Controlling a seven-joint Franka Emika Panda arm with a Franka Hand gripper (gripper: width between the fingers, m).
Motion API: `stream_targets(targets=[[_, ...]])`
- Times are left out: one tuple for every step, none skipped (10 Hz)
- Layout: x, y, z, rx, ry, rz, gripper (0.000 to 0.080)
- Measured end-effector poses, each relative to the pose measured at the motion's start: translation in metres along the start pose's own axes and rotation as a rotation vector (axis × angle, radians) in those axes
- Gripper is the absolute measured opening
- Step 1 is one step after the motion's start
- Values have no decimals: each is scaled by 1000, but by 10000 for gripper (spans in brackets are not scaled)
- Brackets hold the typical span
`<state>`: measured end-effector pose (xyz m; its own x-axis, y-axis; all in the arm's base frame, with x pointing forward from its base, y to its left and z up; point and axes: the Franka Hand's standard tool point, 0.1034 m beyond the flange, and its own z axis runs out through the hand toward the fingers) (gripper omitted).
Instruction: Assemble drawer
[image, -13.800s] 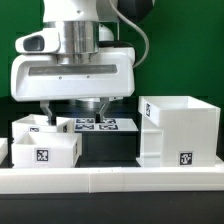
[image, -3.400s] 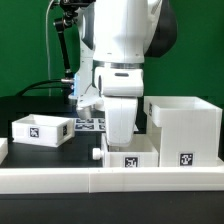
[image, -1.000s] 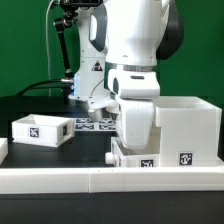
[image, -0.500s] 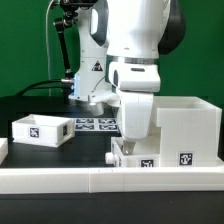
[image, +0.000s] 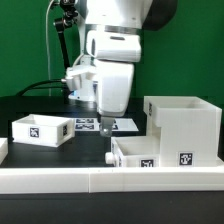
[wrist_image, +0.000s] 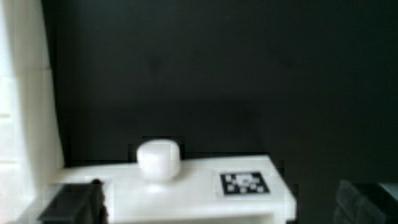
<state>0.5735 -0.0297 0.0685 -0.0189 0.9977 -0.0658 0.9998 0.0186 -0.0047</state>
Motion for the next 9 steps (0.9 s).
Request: stream_targets(targets=[[-2, 0, 0, 0, -2, 30, 649], [-3, -1, 1, 1, 6, 6, 649], [-15, -2, 4, 4, 49, -18, 649], [-23, 1, 13, 5, 100, -53, 649], [-26, 7, 17, 6, 143, -67, 649], [-30, 11, 18, 4, 170, -77, 649], [-34, 11, 25, 6, 221, -83, 649], [-35, 12, 32, 17, 268, -82, 649], [-32, 13, 39, 27, 310, -66, 649]])
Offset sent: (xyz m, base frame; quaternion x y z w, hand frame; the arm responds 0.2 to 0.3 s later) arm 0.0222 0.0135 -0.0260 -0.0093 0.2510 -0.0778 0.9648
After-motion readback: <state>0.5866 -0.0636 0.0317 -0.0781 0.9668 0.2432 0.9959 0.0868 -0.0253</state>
